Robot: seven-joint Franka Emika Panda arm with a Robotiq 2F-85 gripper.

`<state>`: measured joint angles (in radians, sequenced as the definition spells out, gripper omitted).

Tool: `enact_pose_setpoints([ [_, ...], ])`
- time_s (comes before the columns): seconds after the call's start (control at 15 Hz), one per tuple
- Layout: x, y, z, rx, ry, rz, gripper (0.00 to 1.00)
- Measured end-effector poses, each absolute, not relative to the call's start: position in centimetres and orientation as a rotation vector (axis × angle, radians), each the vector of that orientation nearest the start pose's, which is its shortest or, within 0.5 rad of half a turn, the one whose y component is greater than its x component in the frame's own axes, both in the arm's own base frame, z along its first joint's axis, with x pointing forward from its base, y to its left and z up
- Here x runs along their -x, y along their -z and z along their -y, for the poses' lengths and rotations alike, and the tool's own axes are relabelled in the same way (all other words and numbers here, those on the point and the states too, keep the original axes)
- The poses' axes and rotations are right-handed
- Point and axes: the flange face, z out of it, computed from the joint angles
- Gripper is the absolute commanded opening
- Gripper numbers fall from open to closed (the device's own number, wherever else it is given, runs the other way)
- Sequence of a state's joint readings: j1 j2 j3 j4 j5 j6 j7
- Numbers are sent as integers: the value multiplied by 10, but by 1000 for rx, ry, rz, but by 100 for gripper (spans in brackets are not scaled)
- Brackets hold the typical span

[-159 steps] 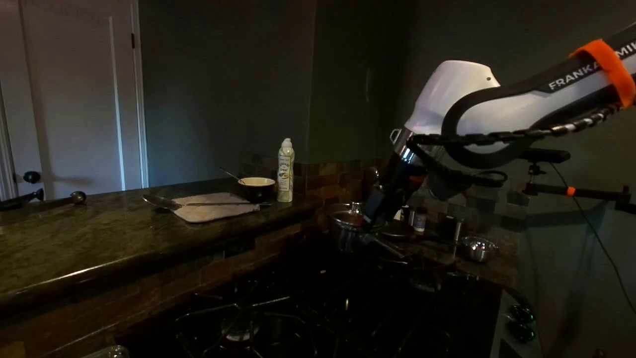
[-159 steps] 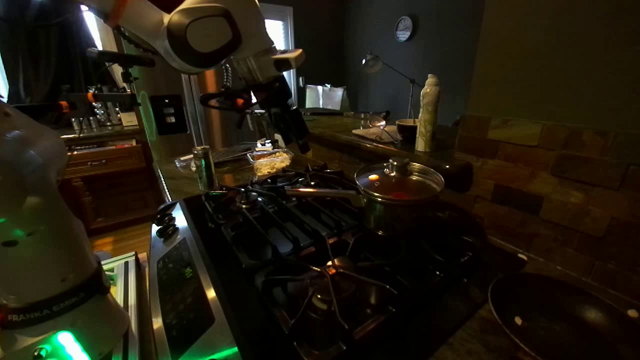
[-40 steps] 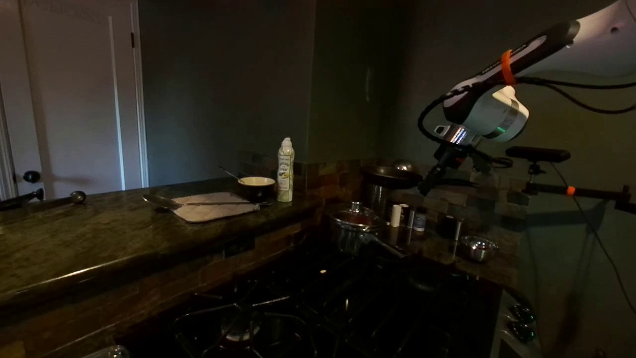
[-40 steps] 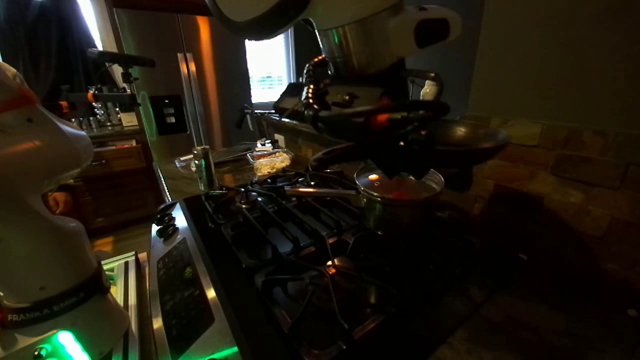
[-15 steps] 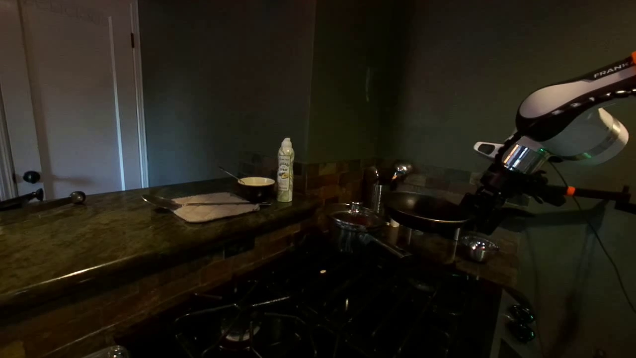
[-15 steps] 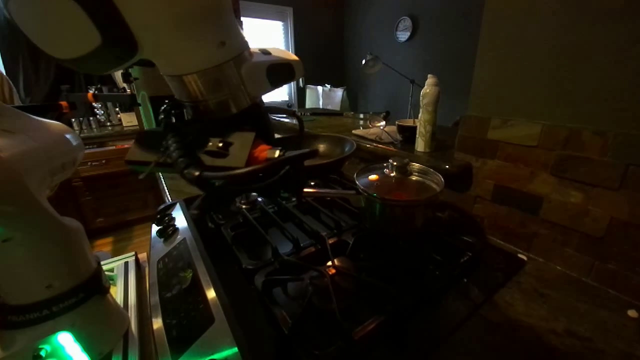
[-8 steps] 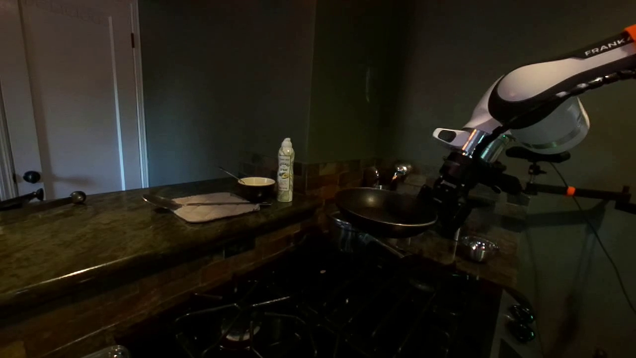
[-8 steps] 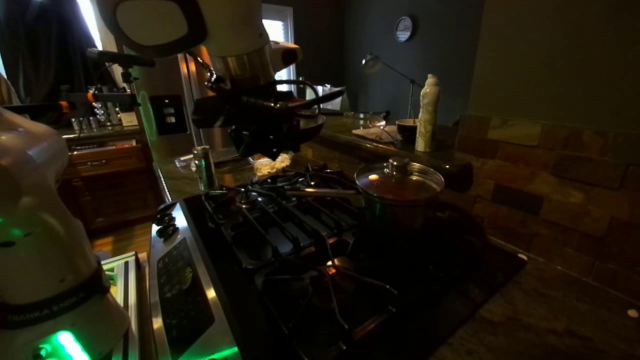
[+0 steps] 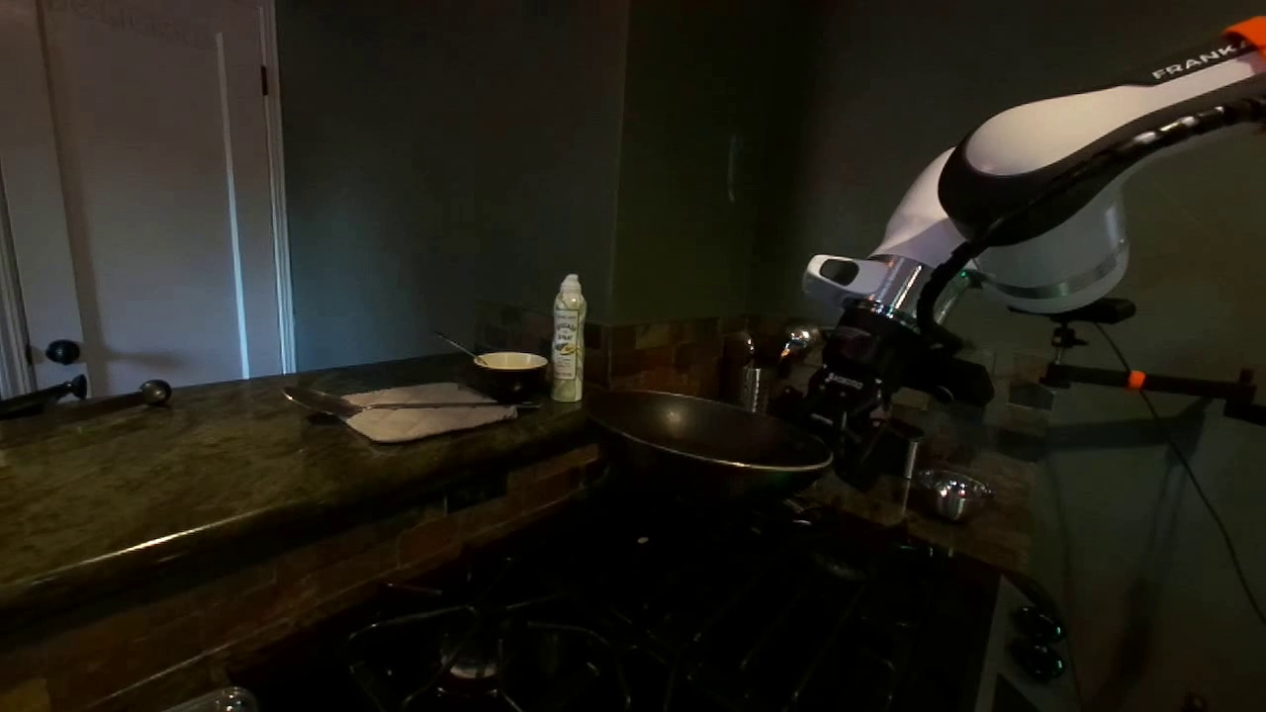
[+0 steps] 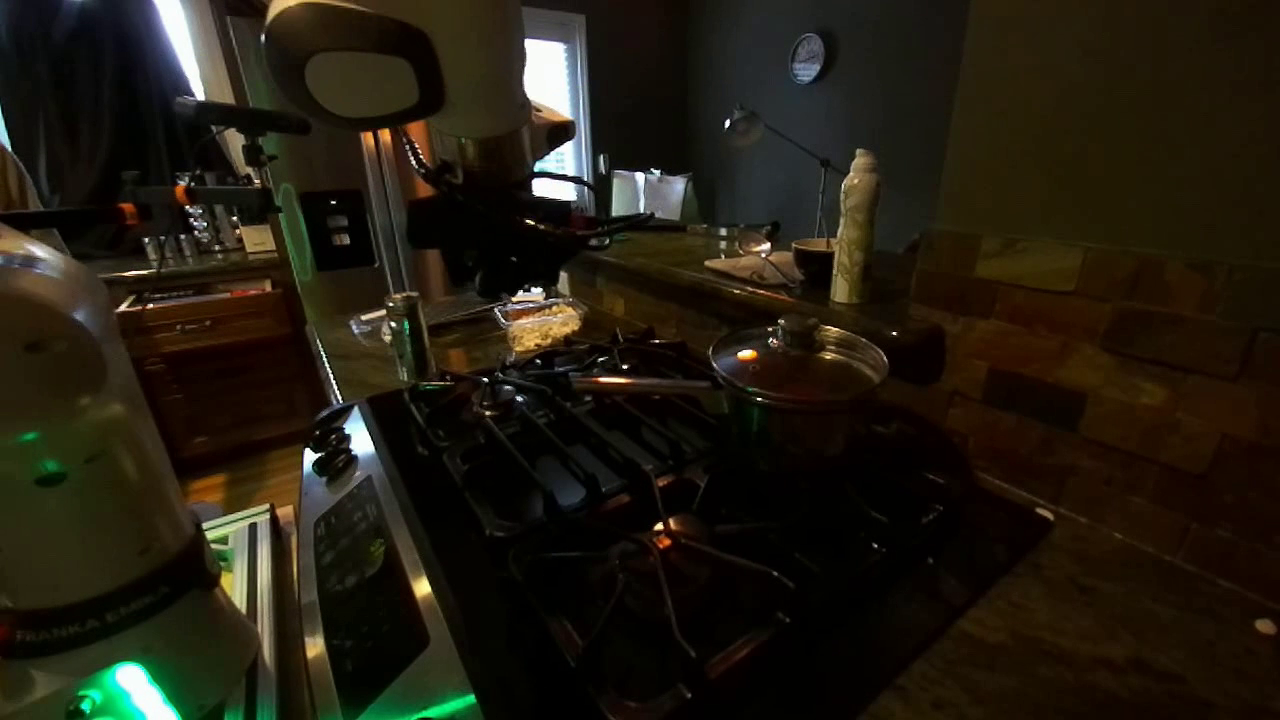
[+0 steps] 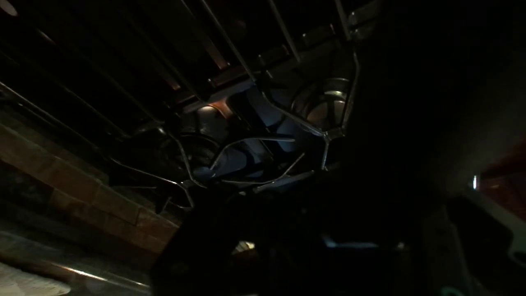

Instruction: Move the black pan to the back left plate of the stove.

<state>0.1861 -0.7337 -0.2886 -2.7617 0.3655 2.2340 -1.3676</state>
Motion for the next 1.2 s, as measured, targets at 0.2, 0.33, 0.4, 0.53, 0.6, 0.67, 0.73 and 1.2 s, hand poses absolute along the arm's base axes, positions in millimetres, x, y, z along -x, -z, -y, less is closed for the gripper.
enact_pose_setpoints([
  [0.2, -339, -430, -3, 2292, 581, 1541, 0],
  [0.33, -339, -430, -5, 2286, 580, 1547, 0],
  [0.4, -339, -430, -5, 2287, 579, 1547, 0],
  [0.53, -341, -431, -6, 2305, 598, 1513, 0],
  [0.6, -345, -432, -9, 2325, 621, 1480, 0],
  [0.67, -349, -432, -14, 2349, 646, 1445, 0],
  [0.73, -353, -432, -20, 2376, 667, 1410, 0],
  [1.2, -372, -402, -67, 2554, 607, 1307, 0],
])
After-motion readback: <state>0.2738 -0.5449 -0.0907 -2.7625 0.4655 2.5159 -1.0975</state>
